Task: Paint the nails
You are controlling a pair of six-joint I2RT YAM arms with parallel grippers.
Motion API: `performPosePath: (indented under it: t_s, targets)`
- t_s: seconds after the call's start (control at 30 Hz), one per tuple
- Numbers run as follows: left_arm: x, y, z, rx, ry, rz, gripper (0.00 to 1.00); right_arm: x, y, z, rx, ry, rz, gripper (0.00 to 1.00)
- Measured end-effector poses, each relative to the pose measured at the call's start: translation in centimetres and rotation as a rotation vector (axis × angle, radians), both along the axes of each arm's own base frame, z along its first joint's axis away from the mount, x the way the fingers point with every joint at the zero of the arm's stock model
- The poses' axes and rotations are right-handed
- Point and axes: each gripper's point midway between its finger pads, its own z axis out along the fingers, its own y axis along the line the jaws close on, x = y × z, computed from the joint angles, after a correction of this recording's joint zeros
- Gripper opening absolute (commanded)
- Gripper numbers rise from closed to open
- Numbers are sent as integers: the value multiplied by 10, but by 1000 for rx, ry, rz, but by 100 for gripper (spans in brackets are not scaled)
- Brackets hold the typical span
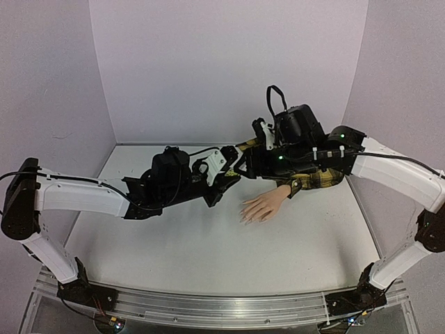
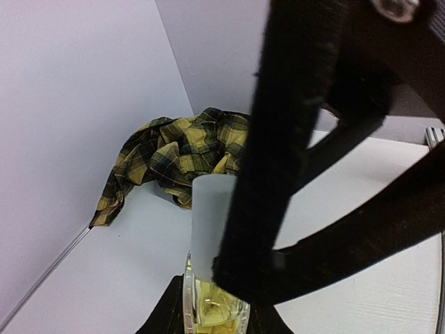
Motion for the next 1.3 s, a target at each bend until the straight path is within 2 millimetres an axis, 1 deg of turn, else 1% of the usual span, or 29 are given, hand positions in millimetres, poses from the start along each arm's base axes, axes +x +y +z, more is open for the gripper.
performPosePath:
  t_s: [0.13,0.23,0.4,0.5,0.6,0.67,0.73,0.8,0.87,1.0,1.17,1.3]
  targets:
    - [8,6,1,-25,33,65,0,3,0,9,43,33,-74,59]
    - [12,9,3,-45,44,98,0,7,7,22,72,20,-117,57]
    - [15,10,6,-68,51,118,0,13,20,33,82,-11,-148,40]
    - [15,10,9,-82,54,119,0,17,23,34,77,-18,-161,33]
    - [15,10,11,-90,51,119,0,22,26,34,66,-27,-173,28]
    - [15,10,12,-95,49,119,0,24,27,32,59,-30,-177,23]
    - [15,10,14,-98,48,118,0,25,28,29,49,-33,-175,20]
    - [14,11,16,-102,46,118,0,26,28,27,40,-31,-175,20]
    - [14,12,17,-103,46,117,0,26,29,27,39,-34,-172,17]
    - [13,13,18,-105,44,116,0,26,28,28,23,-49,-163,0]
    - [8,14,22,-110,55,94,0,24,30,31,6,-77,-121,0]
    - [-4,18,24,-123,121,17,0,13,37,34,-23,-127,14,0]
